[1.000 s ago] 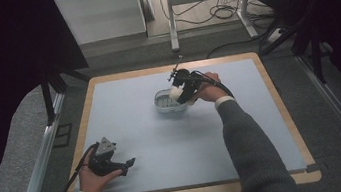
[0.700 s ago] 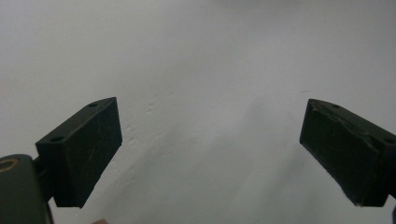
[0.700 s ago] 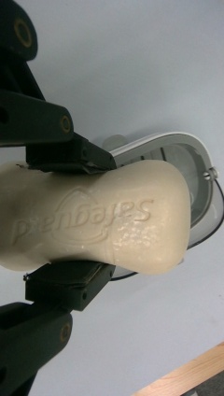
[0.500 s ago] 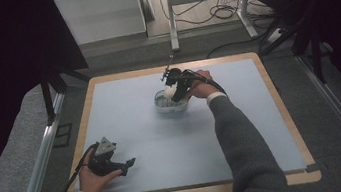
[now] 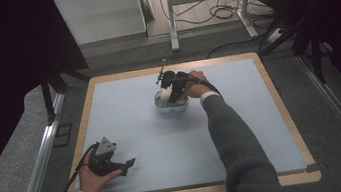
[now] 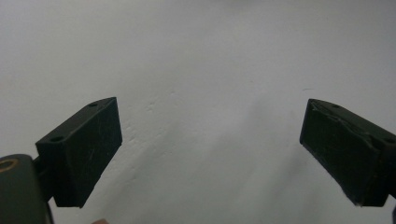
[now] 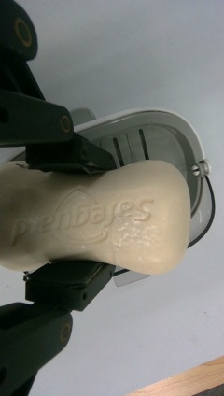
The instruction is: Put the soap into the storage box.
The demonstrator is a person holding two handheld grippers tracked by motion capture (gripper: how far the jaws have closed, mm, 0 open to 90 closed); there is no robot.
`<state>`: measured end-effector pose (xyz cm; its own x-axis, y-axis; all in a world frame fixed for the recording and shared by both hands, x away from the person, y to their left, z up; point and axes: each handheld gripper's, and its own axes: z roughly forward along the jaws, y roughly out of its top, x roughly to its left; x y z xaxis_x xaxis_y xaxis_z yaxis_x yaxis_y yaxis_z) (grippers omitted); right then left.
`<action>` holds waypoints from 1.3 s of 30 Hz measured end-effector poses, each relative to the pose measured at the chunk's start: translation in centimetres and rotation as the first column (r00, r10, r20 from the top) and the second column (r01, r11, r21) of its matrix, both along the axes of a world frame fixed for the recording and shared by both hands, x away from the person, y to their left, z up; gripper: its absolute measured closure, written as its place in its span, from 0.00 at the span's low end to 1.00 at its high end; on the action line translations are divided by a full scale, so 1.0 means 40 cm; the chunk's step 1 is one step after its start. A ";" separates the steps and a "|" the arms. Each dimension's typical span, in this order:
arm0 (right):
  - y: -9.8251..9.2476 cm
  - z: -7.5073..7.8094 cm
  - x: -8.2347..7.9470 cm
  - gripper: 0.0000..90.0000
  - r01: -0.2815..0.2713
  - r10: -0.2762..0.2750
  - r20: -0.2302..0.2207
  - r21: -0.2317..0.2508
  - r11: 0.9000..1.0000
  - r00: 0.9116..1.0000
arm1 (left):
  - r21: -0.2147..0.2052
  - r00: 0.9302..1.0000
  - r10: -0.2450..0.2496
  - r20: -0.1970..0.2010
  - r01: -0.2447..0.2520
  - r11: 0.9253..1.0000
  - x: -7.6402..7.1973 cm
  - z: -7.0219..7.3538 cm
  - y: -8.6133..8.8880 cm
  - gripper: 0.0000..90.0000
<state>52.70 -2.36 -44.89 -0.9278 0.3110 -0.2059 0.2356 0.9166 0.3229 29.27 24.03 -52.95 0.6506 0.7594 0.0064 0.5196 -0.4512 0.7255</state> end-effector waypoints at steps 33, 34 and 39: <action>-0.083 0.052 -0.092 0.36 0.147 -0.150 -0.011 0.263 0.954 0.989 | 0.000 1.000 0.003 0.003 -0.003 1.000 -0.002 0.002 0.000 0.07; -0.091 0.050 -0.097 0.35 0.152 -0.154 -0.012 0.267 0.952 0.988 | -0.001 1.000 0.004 0.006 -0.004 1.000 -0.002 0.002 0.000 0.07; -0.154 0.039 -0.137 0.35 0.180 -0.182 -0.024 0.308 0.934 0.983 | 0.004 1.000 0.005 0.005 -0.005 1.000 -0.003 0.003 0.000 0.07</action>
<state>47.22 -8.53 -43.35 -0.8492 0.5224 -0.0780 0.3860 0.7145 0.5835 29.16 24.04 -52.83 0.6466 0.7627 0.0124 0.5184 -0.4513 0.7263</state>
